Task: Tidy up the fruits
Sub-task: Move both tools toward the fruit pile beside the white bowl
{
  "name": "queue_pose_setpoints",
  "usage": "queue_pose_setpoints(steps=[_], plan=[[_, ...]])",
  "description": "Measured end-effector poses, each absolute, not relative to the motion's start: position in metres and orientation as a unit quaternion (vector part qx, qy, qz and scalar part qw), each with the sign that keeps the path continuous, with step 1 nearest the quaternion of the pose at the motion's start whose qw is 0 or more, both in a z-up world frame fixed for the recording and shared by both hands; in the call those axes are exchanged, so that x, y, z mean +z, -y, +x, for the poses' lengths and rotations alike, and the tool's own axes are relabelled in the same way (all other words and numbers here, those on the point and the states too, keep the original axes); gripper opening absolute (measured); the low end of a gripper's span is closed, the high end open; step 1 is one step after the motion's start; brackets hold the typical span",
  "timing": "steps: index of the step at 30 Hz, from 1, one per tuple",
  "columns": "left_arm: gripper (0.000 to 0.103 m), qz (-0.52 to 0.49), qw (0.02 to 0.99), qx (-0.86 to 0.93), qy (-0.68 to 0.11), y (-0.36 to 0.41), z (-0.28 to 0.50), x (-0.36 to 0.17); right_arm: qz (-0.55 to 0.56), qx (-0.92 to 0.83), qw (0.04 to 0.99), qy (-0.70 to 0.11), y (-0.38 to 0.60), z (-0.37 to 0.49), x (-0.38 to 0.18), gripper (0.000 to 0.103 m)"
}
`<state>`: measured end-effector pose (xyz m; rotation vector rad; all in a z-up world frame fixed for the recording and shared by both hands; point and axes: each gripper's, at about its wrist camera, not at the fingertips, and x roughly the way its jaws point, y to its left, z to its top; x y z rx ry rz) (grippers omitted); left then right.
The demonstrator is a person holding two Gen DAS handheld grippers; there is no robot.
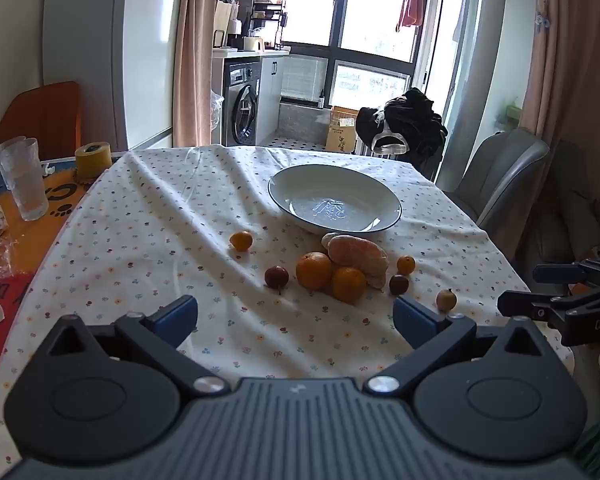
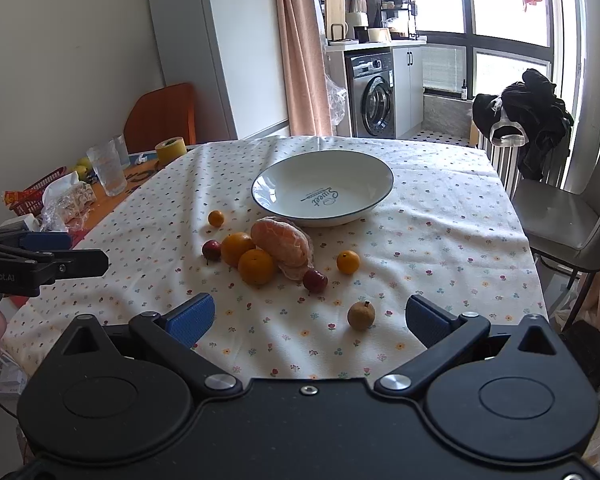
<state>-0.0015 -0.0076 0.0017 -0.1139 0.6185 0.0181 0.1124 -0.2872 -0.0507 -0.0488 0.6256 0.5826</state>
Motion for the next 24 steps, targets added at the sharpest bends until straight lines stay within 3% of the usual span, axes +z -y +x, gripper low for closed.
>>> queue_pose_setpoints(steps=[24], plan=[[0.103, -0.054, 0.953, 0.006, -0.299, 0.0087, -0.0016, 0.0018, -0.022, 0.276, 0.913, -0.298, 0.2914, 0.1140, -0.0469, 0.103]])
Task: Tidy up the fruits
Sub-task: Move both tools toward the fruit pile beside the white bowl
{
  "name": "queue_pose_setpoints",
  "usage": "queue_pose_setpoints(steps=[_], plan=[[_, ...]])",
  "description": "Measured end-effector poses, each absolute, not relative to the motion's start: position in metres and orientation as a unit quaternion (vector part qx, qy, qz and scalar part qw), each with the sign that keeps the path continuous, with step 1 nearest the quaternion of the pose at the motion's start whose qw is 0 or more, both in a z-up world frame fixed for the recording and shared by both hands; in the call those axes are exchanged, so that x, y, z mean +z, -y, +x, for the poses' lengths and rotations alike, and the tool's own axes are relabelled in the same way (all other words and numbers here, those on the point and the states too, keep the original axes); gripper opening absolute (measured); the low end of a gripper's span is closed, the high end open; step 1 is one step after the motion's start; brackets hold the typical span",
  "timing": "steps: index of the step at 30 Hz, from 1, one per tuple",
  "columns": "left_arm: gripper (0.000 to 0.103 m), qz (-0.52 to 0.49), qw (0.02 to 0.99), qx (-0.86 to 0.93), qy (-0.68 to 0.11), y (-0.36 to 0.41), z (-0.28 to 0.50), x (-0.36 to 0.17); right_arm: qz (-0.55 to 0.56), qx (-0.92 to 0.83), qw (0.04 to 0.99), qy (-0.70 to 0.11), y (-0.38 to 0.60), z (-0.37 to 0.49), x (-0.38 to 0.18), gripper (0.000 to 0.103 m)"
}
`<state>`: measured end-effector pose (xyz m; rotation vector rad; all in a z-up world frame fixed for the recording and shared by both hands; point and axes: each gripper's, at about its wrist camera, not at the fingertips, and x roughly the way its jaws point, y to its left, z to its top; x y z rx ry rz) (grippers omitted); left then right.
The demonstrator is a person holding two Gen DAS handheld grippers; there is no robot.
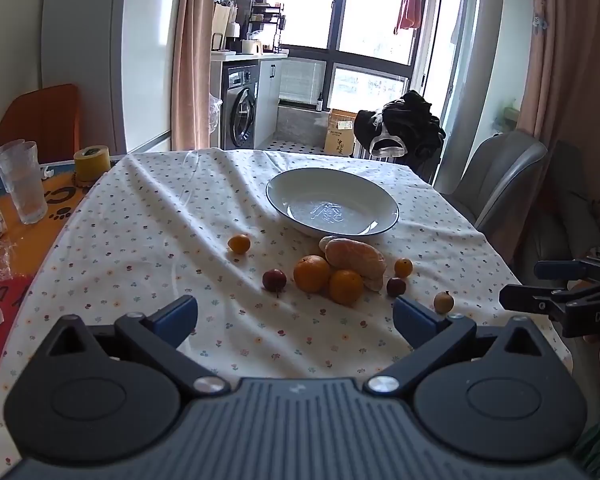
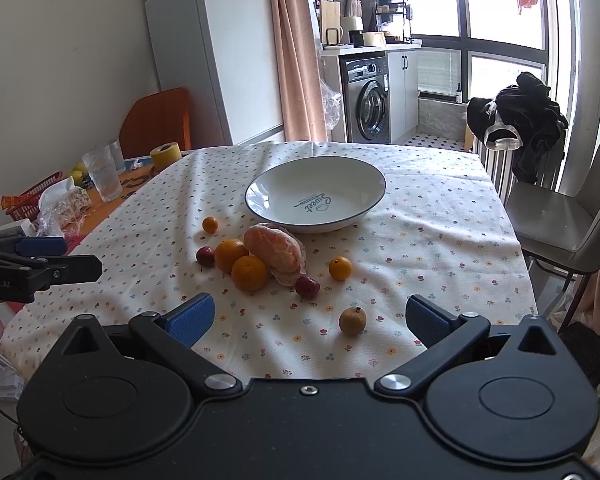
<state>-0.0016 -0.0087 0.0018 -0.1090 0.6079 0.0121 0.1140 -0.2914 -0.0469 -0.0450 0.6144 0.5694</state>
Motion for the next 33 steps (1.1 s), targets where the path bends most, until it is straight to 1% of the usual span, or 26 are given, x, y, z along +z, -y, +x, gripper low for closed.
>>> queue_pose_setpoints(steps=[21, 33], plan=[[0.103, -0.052, 0.954, 0.002, -0.294, 0.012, -0.004, 0.004, -0.026, 0.277, 0.914, -0.295, 0.292, 0.116, -0.043, 0.103], [0.103, -0.062, 0.953, -0.002, -0.296, 0.009, 0.003, -0.005, -0.022, 0.279, 0.909, -0.309, 0.289, 0.122, -0.056, 0.103]])
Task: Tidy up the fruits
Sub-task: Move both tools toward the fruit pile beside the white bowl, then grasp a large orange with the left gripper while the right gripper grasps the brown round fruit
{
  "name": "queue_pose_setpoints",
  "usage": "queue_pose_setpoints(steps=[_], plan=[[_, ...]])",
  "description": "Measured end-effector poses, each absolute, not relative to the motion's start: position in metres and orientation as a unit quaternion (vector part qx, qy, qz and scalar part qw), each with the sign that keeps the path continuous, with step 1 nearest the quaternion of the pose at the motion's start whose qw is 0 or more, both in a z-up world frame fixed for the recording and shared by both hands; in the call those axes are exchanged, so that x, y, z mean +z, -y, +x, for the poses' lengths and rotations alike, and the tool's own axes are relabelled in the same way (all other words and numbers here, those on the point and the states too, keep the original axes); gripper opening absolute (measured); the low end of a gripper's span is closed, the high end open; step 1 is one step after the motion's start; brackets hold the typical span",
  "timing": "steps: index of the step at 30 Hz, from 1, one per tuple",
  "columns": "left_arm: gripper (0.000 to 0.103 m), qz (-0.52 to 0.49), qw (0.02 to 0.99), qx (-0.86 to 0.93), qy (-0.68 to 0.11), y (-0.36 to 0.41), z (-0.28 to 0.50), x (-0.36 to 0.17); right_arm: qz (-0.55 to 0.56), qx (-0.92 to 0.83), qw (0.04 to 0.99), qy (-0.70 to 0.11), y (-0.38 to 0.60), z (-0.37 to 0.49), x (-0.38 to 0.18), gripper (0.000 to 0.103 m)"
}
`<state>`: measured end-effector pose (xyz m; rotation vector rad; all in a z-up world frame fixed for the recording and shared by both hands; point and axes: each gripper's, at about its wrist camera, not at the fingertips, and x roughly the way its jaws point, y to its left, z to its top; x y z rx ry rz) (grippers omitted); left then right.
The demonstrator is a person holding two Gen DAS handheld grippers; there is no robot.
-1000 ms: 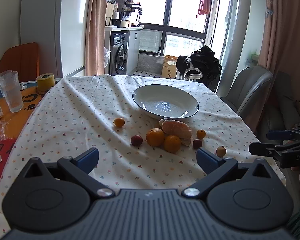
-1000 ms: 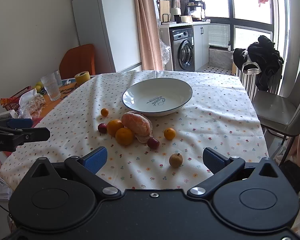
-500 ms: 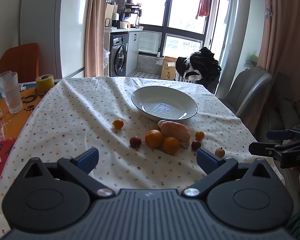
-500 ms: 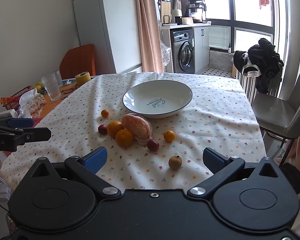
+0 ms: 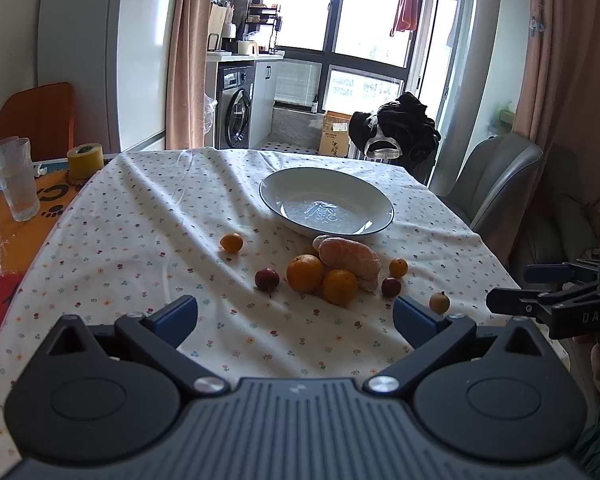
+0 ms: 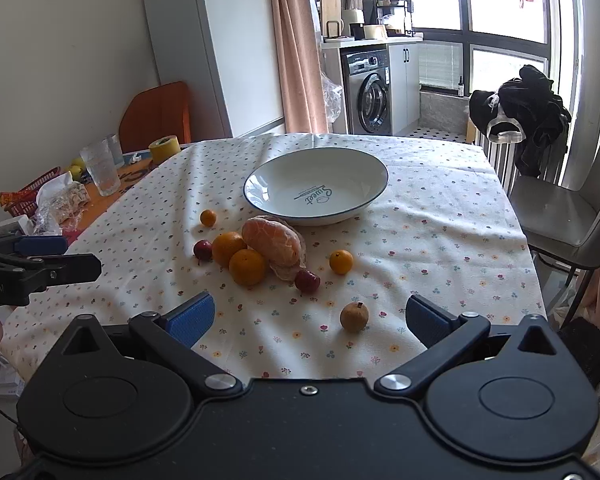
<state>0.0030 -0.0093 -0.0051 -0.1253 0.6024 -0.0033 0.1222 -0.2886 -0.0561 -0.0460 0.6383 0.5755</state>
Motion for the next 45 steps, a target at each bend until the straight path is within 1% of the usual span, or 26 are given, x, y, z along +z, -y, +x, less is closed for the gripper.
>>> queue_pose_setpoints(steps=[8, 12, 14, 16, 19, 24, 26, 29, 36, 38, 39, 41, 43, 45], plan=[[0.103, -0.071, 0.953, -0.019, -0.294, 0.016, 0.016, -0.019, 0.010, 0.299, 0.899, -0.320, 0.301, 0.137, -0.071, 0.103], [0.102, -0.076, 0.955, -0.029, -0.285, 0.018, 0.021, -0.023, -0.003, 0.307, 0.900, -0.309, 0.301, 0.138, -0.075, 0.103], [0.101, -0.083, 0.955, -0.035, -0.284, 0.018, 0.024, -0.026, -0.006, 0.308, 0.899, -0.312, 0.300, 0.141, -0.078, 0.101], [0.100, -0.085, 0.954, -0.037, -0.286, 0.018, 0.028, -0.029, -0.003, 0.310, 0.897, -0.316, 0.301, 0.144, -0.082, 0.093], [0.095, -0.091, 0.952, -0.044, -0.290, 0.021, 0.036, -0.034, 0.001, 0.314, 0.894, -0.321, 0.301, 0.150, -0.088, 0.088], [0.085, -0.089, 0.949, -0.052, -0.297, 0.027, 0.051, -0.039, 0.002, 0.305, 0.897, -0.319, 0.302, 0.158, -0.098, 0.087], [0.077, -0.090, 0.947, -0.056, -0.304, 0.029, 0.059, -0.043, 0.004, 0.308, 0.896, -0.320, 0.302, 0.161, -0.100, 0.085], [0.069, -0.089, 0.942, -0.059, -0.317, 0.032, 0.071, -0.050, 0.003, 0.307, 0.896, -0.321, 0.302, 0.167, -0.105, 0.083], [0.062, -0.100, 0.935, -0.053, -0.337, 0.039, 0.093, -0.062, -0.008, 0.292, 0.898, -0.329, 0.301, 0.179, -0.114, 0.081], [0.057, -0.101, 0.931, -0.050, -0.346, 0.041, 0.099, -0.066, -0.012, 0.292, 0.898, -0.329, 0.300, 0.182, -0.116, 0.081], [0.056, -0.101, 0.930, -0.049, -0.350, 0.042, 0.102, -0.067, -0.012, 0.295, 0.898, -0.327, 0.299, 0.183, -0.117, 0.080], [0.055, -0.103, 0.928, -0.045, -0.355, 0.042, 0.107, -0.070, -0.014, 0.302, 0.896, -0.325, 0.297, 0.185, -0.117, 0.077], [0.055, -0.106, 0.926, -0.039, -0.361, 0.043, 0.112, -0.074, -0.017, 0.311, 0.891, -0.330, 0.293, 0.186, -0.119, 0.067], [0.054, -0.110, 0.923, -0.034, -0.368, 0.044, 0.116, -0.077, -0.020, 0.317, 0.886, -0.337, 0.290, 0.188, -0.121, 0.060]])
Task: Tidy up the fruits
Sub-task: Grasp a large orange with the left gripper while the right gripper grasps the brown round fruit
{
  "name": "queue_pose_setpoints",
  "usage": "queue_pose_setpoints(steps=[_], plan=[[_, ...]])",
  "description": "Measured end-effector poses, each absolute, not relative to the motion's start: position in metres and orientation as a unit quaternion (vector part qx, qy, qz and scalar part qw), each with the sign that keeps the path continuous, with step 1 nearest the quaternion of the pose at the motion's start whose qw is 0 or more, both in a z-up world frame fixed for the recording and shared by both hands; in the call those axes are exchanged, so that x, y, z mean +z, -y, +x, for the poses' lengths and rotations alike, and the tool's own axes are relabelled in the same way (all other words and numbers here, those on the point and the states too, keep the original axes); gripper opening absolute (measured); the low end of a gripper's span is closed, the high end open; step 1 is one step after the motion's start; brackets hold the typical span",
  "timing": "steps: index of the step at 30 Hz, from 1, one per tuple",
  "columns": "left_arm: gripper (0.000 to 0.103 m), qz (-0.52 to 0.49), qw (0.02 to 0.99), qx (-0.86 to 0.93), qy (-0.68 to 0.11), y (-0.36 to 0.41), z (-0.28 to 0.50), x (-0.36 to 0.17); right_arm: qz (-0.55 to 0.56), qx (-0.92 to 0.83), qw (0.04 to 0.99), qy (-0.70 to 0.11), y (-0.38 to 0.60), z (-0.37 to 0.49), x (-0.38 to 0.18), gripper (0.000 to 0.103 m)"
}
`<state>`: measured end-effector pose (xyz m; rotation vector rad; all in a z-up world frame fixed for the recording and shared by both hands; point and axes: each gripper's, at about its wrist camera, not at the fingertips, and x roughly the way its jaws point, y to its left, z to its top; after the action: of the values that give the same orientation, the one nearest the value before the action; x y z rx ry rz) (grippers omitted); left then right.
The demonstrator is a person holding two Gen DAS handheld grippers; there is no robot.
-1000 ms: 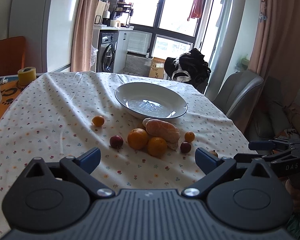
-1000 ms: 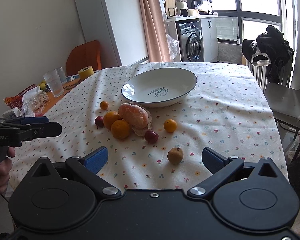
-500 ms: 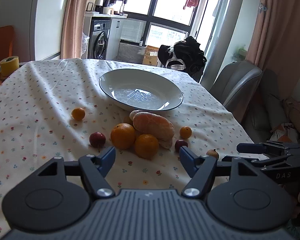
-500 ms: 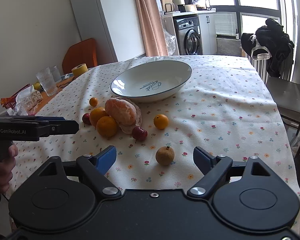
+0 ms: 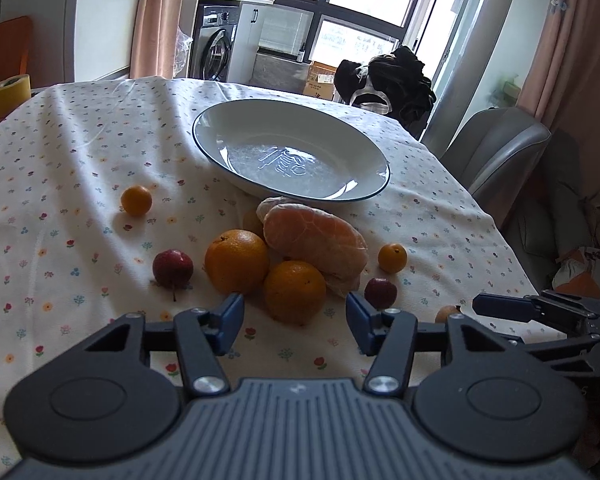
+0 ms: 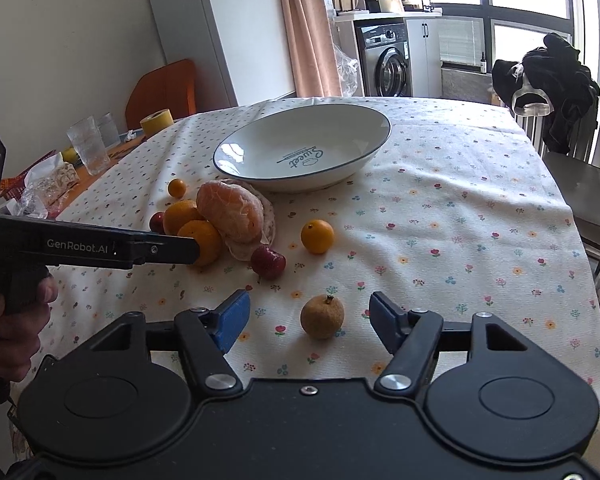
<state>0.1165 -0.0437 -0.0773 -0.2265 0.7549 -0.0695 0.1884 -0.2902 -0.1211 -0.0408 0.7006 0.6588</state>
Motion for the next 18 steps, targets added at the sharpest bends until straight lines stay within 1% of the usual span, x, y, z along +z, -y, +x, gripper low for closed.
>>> queue_pose_setpoints(steps=[3, 4, 6, 8, 9, 18], plan=[[0.052, -0.110, 0.921, -0.030, -0.372, 0.047, 0.123, -0.080, -0.025, 0.317, 0.885, -0.340, 0.287, 0.190, -0.125, 0.053], [0.052, -0.110, 0.920, -0.028, -0.375, 0.048, 0.125, -0.081, -0.030, 0.314, 0.886, -0.341, 0.285, 0.191, -0.126, 0.048], [0.050, -0.113, 0.917, -0.025, -0.381, 0.049, 0.130, -0.084, -0.040, 0.313, 0.883, -0.348, 0.282, 0.193, -0.130, 0.034], [0.038, -0.112, 0.914, -0.017, -0.388, 0.049, 0.134, -0.087, -0.047, 0.309, 0.885, -0.346, 0.281, 0.192, -0.131, 0.027], [0.038, -0.115, 0.914, -0.016, -0.388, 0.048, 0.135, -0.087, -0.052, 0.310, 0.884, -0.345, 0.281, 0.192, -0.132, 0.024], [0.036, -0.133, 0.913, -0.029, -0.384, 0.042, 0.129, -0.074, -0.037, 0.310, 0.892, -0.328, 0.291, 0.185, -0.119, 0.023]])
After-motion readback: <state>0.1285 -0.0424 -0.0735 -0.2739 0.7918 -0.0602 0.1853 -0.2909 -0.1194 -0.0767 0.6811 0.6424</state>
